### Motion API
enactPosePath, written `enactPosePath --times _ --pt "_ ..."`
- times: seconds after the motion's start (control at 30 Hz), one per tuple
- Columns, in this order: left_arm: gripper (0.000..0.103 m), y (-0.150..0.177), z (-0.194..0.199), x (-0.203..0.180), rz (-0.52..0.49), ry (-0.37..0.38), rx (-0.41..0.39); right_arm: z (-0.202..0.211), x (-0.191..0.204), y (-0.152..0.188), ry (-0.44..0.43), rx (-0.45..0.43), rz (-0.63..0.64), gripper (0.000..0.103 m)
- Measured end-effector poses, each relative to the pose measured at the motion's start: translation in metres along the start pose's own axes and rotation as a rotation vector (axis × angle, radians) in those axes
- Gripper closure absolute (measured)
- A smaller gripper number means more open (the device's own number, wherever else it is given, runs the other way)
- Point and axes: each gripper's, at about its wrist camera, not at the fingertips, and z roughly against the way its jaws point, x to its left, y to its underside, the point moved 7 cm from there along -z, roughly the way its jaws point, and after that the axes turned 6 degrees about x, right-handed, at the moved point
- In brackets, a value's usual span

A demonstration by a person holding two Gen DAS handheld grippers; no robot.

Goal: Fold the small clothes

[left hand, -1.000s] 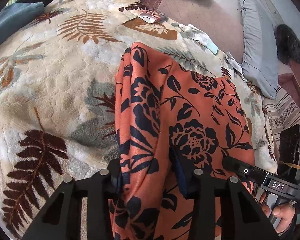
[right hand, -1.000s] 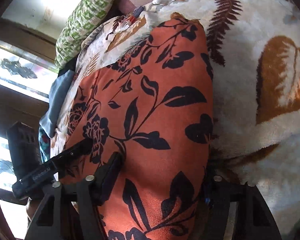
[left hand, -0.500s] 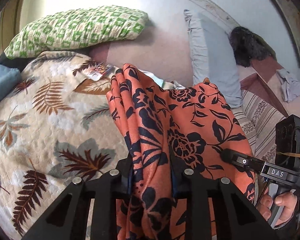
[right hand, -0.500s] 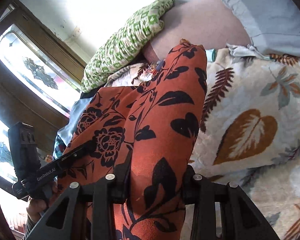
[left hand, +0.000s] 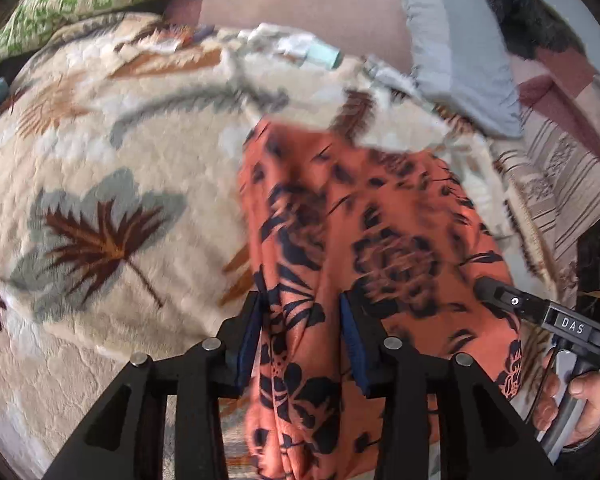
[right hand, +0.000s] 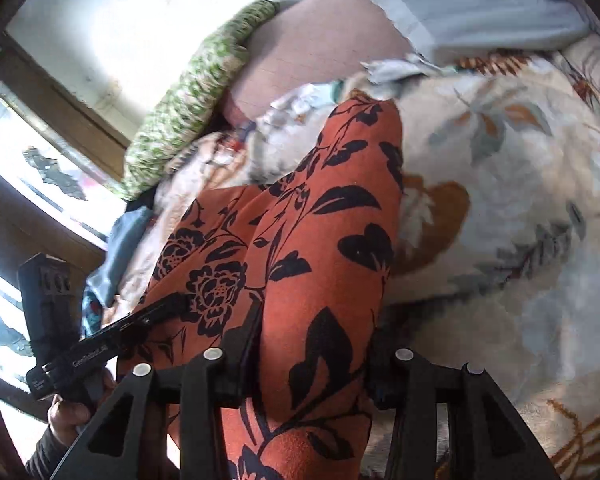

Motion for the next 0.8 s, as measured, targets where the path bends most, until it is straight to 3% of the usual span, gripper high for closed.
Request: enactPosePath --times 0.07,0.13,0.2,0.33,0.43,0.53,0.6,0.63,0.73,0.8 --pt "0.032 0.004 0.009 0.014 0.040 -0.011 -0.028 -0.021 -0.028 0.016 0.079 0.085 -0.077 0.043" --pt "0.030 0.005 0.026 0.018 0.025 -0.023 -0.061 -0.013 -0.036 0.021 0.044 0.045 -0.114 0.038" --pt "0.030 0.004 0.048 0.016 -0.016 -0.060 -0.118 0.002 -0.032 0.020 0.092 0.017 -0.084 0.038" --pt "0.029 0.012 0.073 0.007 -0.108 -0.075 -0.201 0.040 0.002 0.020 0.061 -0.068 -0.011 0.038" --pt "0.028 0.019 0.048 0.006 -0.159 -0.155 -0.131 0.058 0.034 0.031 -0.037 -0.111 0.017 0.029" --pt "0.026 0.027 0.013 0.012 -0.149 -0.203 -0.031 0.038 0.041 0.045 -0.075 -0.066 0.003 0.024" --pt "0.026 0.026 0.017 0.011 -0.122 -0.205 -0.034 0.001 0.024 0.055 -0.052 0.043 -0.056 0.024" --pt "0.026 0.027 0.026 0.009 -0.119 -0.205 -0.044 -0.007 0.018 0.058 -0.055 0.058 -0.087 0.024" --pt "0.025 0.028 0.055 -0.002 -0.164 -0.191 -0.129 0.014 0.036 0.054 -0.053 0.001 -0.062 0.024" --pt "0.019 0.031 0.062 -0.001 -0.165 -0.202 -0.155 0.028 0.049 0.051 -0.051 -0.039 -0.011 0.024"
